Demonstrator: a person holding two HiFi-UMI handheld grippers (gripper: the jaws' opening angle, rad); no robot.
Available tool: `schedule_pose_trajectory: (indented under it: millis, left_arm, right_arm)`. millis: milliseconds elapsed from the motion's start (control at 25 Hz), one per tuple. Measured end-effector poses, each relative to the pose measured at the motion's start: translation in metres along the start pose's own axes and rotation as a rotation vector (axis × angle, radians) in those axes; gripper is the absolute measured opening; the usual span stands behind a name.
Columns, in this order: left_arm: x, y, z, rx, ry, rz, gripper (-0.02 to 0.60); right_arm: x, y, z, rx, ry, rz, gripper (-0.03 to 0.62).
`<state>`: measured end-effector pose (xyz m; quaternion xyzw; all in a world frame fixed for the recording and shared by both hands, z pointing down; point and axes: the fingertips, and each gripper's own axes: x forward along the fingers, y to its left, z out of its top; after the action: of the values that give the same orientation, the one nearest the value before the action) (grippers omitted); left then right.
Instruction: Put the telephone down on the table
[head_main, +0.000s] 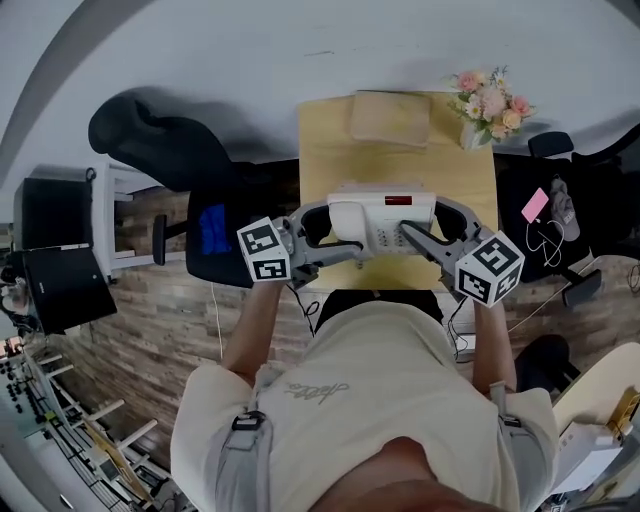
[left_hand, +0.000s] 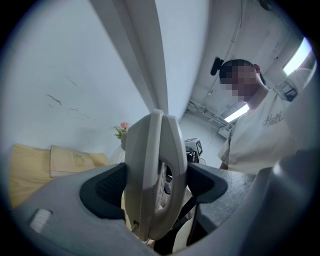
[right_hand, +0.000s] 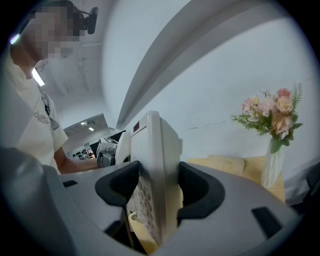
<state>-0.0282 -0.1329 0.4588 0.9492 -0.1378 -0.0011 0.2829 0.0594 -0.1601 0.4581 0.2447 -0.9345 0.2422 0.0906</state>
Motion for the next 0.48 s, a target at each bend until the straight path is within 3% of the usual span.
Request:
schedule_pose_trajectory:
  millis: [240, 480]
  left_arm:
    - [0.021, 0.023, -0.012, -0.041, -0.029, 0.019, 0.374]
    - [0.012, 0.036, -0.029, -0.084, -0.021, 0.000, 0.375]
  right_arm:
    - [0.002, -0.032, -0.011, 0.018, 0.058, 0.018, 0.239]
    - [0.017, -0.034, -0.029, 0.045, 0.107, 0.009, 0.239]
